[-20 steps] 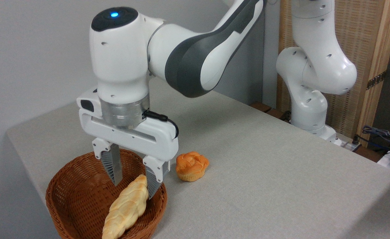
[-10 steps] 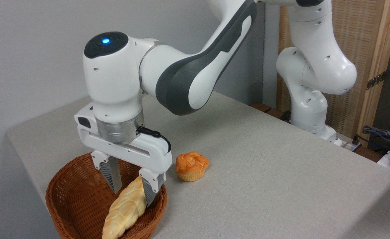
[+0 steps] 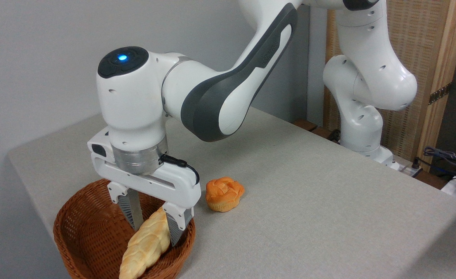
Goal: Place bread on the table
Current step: 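Close the gripper on the end of the braided loaf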
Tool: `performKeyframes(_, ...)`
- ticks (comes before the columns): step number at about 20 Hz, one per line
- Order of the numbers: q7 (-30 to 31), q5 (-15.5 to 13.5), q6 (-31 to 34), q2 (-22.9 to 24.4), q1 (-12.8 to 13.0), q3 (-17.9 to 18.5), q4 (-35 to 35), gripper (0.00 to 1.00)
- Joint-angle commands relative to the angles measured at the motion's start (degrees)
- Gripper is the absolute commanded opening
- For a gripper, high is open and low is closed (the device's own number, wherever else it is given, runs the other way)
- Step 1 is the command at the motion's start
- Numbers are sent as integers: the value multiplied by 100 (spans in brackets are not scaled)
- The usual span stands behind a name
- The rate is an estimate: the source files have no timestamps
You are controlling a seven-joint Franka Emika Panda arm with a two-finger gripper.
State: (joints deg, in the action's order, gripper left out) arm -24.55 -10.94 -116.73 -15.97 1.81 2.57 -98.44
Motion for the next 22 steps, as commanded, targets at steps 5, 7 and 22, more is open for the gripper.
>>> performKeyframes(5,-121,39,-122,6,-5,-20,-8,28)
performKeyframes(7,-129,39,-122,15,-5,-20,0,26)
performKeyframes(22,-147,39,-122,32,-5,-20,18,18)
